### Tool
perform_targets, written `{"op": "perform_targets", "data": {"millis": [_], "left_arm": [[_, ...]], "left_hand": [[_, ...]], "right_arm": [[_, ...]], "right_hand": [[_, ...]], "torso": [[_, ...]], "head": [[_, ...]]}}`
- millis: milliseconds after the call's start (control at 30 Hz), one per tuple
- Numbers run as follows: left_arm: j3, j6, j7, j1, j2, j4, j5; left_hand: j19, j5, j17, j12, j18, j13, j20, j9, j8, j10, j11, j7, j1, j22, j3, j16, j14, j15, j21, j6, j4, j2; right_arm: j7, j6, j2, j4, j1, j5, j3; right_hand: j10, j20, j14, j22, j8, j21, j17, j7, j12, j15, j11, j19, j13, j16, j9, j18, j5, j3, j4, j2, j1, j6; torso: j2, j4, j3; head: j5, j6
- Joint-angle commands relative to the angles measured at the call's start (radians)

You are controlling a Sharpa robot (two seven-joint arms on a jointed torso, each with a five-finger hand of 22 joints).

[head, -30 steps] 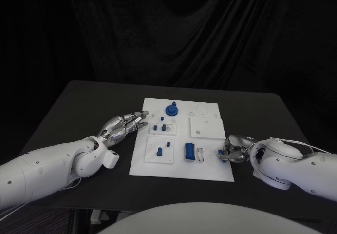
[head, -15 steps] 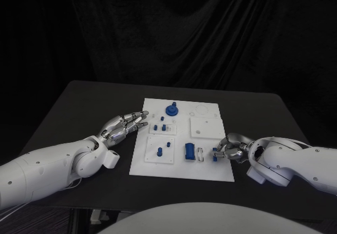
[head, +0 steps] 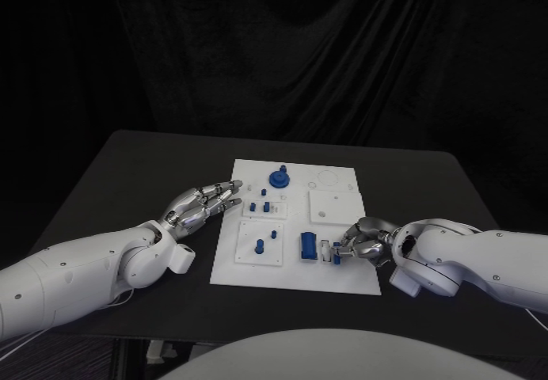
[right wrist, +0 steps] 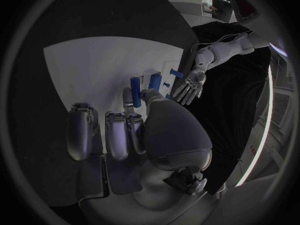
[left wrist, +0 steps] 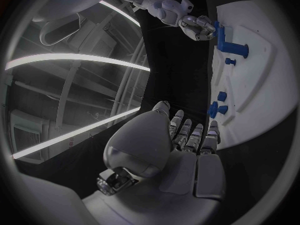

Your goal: Assemble the parts on the task board

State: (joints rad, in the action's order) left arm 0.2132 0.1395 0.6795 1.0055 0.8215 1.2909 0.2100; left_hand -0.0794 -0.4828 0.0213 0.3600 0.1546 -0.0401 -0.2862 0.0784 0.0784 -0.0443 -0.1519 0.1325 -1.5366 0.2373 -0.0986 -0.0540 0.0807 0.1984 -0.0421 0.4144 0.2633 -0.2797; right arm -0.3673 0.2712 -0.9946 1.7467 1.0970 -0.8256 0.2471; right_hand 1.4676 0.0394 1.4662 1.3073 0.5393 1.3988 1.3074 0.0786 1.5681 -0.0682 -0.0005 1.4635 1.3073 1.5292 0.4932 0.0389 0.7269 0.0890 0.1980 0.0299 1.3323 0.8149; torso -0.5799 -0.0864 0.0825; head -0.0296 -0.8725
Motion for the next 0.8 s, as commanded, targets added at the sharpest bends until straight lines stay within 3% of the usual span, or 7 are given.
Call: {"op": "perform_targets", "data": {"millis": [33,567,733,800], "left_arm": [[-0.001,0.015,0.037,-0.002,-0.003,0.001,-0.006],[-0.001,0.022,0.035,-0.005,-0.006,-0.002,-0.006],[-0.001,0.026,0.034,-0.007,-0.008,-0.005,-0.006],[-0.001,0.028,0.033,-0.008,-0.009,-0.006,-0.006]], "left_hand": [[-0.004,-0.004,0.001,0.002,0.000,-0.001,-0.002,-0.001,0.003,0.002,-0.008,0.002,-0.010,-0.001,0.007,-0.004,-0.003,0.007,-0.002,-0.004,0.000,0.001],[-0.003,-0.004,0.001,0.002,0.000,-0.001,-0.002,-0.002,0.002,0.002,-0.009,0.002,-0.010,-0.003,0.010,-0.003,-0.004,0.007,-0.001,-0.006,-0.001,0.001],[-0.003,-0.004,0.001,0.002,-0.001,-0.001,-0.002,-0.002,0.002,0.002,-0.011,0.003,-0.010,-0.004,0.011,-0.003,-0.004,0.007,-0.001,-0.007,-0.001,0.001],[-0.003,-0.004,0.000,0.001,-0.001,-0.001,-0.002,-0.002,0.002,0.002,-0.011,0.003,-0.010,-0.004,0.012,-0.003,-0.005,0.008,-0.001,-0.007,-0.001,0.000]], "right_arm": [[0.010,-0.050,0.009,-0.008,0.001,0.019,0.000],[0.010,-0.050,0.048,-0.056,0.001,0.020,0.000],[0.015,-0.045,0.054,-0.062,0.001,0.020,0.000],[0.018,-0.039,0.055,-0.064,0.001,0.020,0.000]], "right_hand": [[0.103,0.008,0.092,0.207,-0.004,-0.004,0.207,0.004,0.003,0.008,0.008,0.040,0.263,0.002,-0.001,0.003,-0.006,0.049,-0.040,-0.003,-0.011,-0.004],[0.103,0.011,0.091,0.203,-0.011,-0.018,0.205,0.004,0.003,0.010,0.009,0.033,0.263,0.002,-0.008,0.007,-0.103,0.048,-0.013,0.001,-0.047,-0.005],[0.103,0.011,0.091,0.202,-0.011,-0.021,0.205,0.004,0.003,0.010,0.009,0.032,0.263,0.001,-0.010,0.008,-0.168,0.041,0.006,0.006,-0.064,-0.003],[0.103,0.011,0.091,0.201,-0.011,-0.022,0.205,0.004,0.003,0.010,0.009,0.031,0.263,0.002,-0.010,0.008,-0.176,0.040,0.009,0.008,-0.067,-0.003]], "torso": [[-0.001,0.0008,-0.0010],[0.000,0.0025,-0.0012],[0.001,0.0019,-0.0015],[0.001,0.0018,-0.0013]], "head": [[0.000,0.000],[0.006,0.000],[0.005,0.000],[0.005,0.000]]}}
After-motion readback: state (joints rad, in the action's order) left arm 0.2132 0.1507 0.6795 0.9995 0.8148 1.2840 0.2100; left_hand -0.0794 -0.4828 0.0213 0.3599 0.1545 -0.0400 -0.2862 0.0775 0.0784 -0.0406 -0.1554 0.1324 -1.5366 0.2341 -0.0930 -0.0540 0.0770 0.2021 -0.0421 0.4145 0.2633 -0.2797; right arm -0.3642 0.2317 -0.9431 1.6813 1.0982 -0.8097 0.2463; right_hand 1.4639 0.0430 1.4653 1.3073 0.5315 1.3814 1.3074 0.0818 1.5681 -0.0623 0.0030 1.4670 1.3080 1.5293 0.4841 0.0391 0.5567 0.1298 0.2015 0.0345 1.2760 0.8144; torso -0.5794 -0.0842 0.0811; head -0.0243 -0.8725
